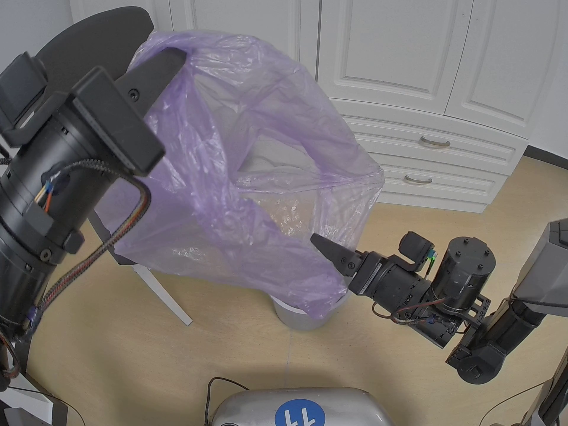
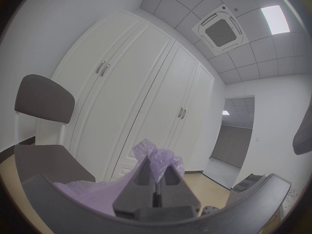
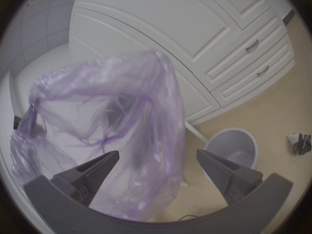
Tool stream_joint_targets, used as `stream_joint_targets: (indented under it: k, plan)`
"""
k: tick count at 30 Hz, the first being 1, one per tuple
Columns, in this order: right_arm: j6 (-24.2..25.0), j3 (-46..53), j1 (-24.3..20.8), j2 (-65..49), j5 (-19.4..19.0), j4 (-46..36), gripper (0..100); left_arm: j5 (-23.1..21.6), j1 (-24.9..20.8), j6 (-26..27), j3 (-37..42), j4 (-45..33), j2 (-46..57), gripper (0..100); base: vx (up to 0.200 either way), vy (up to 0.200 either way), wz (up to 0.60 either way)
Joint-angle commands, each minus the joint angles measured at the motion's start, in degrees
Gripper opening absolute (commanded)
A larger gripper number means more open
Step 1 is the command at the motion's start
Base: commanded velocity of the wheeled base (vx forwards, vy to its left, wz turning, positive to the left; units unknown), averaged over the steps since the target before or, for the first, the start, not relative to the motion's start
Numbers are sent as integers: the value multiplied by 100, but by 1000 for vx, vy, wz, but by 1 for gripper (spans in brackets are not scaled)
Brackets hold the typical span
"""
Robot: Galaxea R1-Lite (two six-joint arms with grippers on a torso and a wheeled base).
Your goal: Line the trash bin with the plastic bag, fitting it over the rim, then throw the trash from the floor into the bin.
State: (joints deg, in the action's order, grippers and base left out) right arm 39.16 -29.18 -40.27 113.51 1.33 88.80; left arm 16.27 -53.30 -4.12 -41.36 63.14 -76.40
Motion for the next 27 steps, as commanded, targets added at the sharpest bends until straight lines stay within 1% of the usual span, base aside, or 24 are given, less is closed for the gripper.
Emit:
stream_joint_targets:
  k: [1,9,18,27]
  plan:
    - [31,88,-8,216,-27,120,100,-1,-40,-1,14,-3,2,0,0,0,0]
    - [268,27,1,251,-27,120,100,-1,-49,-1,32,-3,-7,0,0,0,0]
    - [180,-8,142,154,-10,120,100,-1,-84,-1,49,-3,-33,0,0,0,0]
    - [171,-8,133,154,-1,120,100,7,-172,8,58,-12,-68,0,0,0,0]
